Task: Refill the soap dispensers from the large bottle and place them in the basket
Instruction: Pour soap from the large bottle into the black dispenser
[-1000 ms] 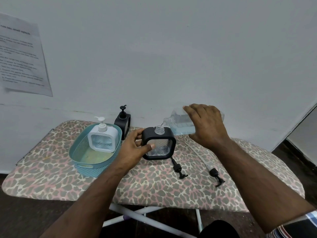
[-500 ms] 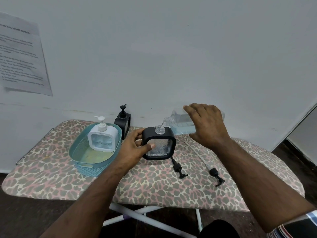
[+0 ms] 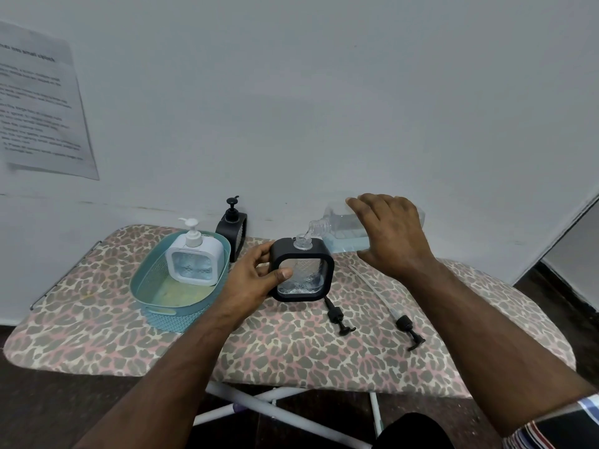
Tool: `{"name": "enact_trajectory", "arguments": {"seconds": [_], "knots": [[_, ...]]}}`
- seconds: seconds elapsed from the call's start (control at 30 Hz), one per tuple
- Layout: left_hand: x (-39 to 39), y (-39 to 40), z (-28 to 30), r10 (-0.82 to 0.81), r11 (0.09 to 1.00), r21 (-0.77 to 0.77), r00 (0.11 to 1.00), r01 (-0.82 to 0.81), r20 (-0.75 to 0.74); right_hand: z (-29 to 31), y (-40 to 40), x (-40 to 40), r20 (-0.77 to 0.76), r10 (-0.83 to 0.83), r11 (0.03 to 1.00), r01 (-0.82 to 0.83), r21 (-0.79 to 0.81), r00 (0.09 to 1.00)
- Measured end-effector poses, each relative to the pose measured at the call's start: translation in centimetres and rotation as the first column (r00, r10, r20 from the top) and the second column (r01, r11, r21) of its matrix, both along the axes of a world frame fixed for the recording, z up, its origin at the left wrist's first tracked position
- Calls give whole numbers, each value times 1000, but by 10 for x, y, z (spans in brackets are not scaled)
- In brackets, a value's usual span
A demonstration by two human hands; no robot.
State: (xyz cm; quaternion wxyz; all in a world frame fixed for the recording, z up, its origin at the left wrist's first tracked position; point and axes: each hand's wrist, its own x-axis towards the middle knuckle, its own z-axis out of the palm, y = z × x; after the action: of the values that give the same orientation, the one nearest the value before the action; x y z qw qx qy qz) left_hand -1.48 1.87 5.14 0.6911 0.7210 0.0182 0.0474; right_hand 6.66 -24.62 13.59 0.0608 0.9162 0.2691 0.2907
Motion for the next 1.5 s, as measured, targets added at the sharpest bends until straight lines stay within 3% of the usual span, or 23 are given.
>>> {"name": "enact_trajectory", "arguments": {"seconds": [1.5], "knots": [[-7, -3, 10, -1, 1000, -25, 1000, 1, -7, 6, 1, -1, 9, -14, 999, 14, -33, 1000]]}}
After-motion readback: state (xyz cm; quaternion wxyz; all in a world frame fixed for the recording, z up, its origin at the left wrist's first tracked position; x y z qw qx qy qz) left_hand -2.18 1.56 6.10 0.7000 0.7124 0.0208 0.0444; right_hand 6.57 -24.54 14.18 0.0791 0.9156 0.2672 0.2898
